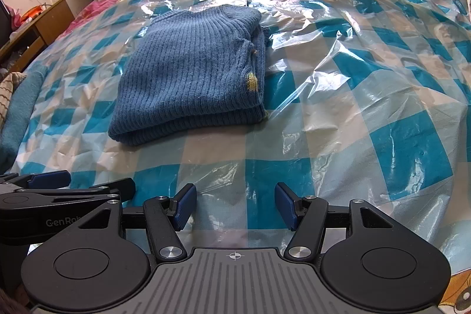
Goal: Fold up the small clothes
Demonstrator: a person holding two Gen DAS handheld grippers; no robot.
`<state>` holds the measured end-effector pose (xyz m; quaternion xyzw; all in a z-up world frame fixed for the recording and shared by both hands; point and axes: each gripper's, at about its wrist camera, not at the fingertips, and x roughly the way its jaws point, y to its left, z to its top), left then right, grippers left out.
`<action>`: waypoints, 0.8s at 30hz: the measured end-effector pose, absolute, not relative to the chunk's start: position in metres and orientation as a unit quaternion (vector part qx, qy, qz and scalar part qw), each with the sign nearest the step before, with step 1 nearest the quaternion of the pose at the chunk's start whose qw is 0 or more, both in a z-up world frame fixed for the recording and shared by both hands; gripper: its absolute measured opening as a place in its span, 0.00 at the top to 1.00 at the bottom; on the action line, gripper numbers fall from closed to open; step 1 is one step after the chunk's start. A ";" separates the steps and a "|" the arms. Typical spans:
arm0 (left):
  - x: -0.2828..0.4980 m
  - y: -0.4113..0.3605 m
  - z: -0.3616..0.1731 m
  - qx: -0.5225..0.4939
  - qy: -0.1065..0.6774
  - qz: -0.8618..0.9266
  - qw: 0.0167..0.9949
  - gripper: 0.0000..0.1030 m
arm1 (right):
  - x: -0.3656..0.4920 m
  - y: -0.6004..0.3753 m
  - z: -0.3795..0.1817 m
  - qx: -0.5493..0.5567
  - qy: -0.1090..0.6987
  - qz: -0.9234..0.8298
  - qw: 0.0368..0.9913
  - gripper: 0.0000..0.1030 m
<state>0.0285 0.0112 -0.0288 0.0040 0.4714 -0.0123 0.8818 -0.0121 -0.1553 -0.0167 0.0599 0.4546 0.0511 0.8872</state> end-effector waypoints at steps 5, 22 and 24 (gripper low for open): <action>0.028 0.012 -0.030 0.004 0.472 -0.012 0.881 0.07 | -0.014 -0.156 -0.018 0.058 0.455 0.051 0.887 0.43; 0.028 0.012 -0.031 0.004 0.473 -0.011 0.881 0.07 | -0.013 -0.154 -0.016 0.053 0.457 0.048 0.887 0.43; 0.028 0.012 -0.031 0.004 0.474 -0.011 0.881 0.07 | -0.013 -0.154 -0.016 0.053 0.457 0.048 0.886 0.43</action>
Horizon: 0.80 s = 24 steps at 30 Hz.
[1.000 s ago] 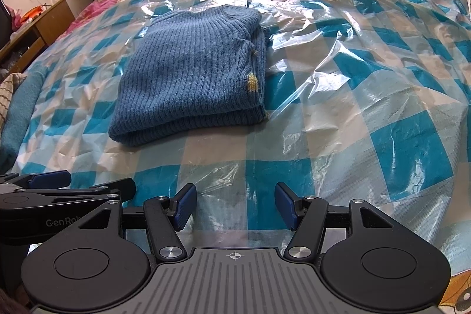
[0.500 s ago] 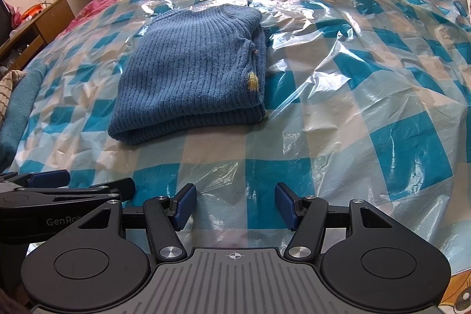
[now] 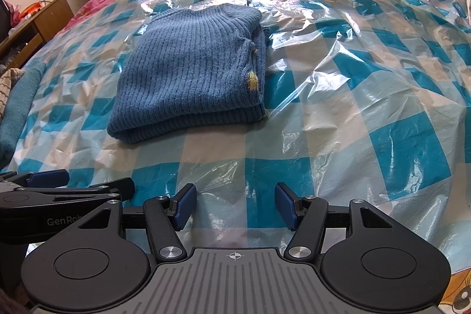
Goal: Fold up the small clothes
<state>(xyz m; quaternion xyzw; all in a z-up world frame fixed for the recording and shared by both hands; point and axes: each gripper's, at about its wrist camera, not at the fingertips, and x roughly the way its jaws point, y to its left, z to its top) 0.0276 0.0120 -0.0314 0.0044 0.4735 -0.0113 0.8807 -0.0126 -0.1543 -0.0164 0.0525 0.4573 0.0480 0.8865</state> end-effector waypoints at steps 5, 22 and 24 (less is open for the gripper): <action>0.028 0.012 -0.031 0.004 0.474 -0.011 0.881 0.07 | -0.013 -0.154 -0.016 0.050 0.458 0.047 0.886 0.43; 0.027 0.012 -0.031 0.007 0.473 -0.009 0.881 0.07 | -0.013 -0.153 -0.015 0.045 0.460 0.043 0.886 0.42; 0.027 0.012 -0.031 0.007 0.473 -0.009 0.881 0.07 | -0.013 -0.153 -0.015 0.046 0.460 0.042 0.886 0.42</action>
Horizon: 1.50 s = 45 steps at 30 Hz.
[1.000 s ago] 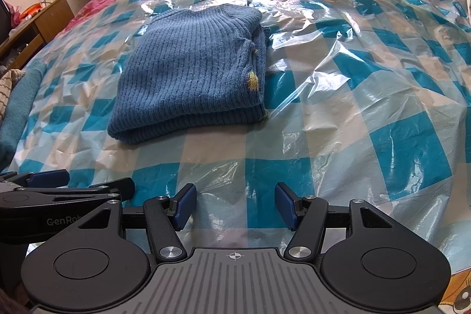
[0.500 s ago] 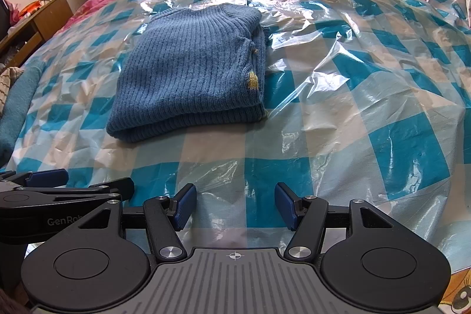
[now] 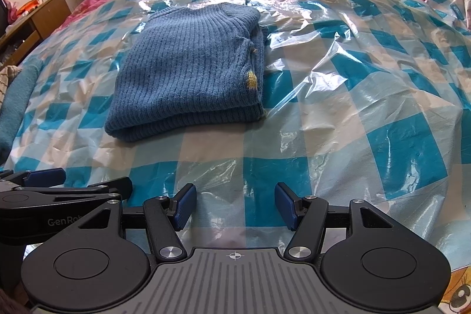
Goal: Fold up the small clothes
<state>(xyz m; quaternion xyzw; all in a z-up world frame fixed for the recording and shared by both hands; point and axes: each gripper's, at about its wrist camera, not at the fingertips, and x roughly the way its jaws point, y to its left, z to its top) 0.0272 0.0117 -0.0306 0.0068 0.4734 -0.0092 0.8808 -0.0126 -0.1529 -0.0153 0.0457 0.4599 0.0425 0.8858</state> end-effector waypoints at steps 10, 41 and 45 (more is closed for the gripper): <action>0.027 0.011 -0.029 0.009 0.472 -0.008 0.882 0.07 | -0.013 -0.152 -0.015 0.045 0.460 0.041 0.886 0.41; 0.024 0.011 -0.027 0.010 0.464 -0.007 0.886 0.08 | -0.014 -0.153 -0.013 0.045 0.459 0.039 0.886 0.39; 0.024 0.011 -0.027 0.010 0.464 -0.006 0.886 0.08 | -0.014 -0.153 -0.014 0.045 0.459 0.039 0.886 0.39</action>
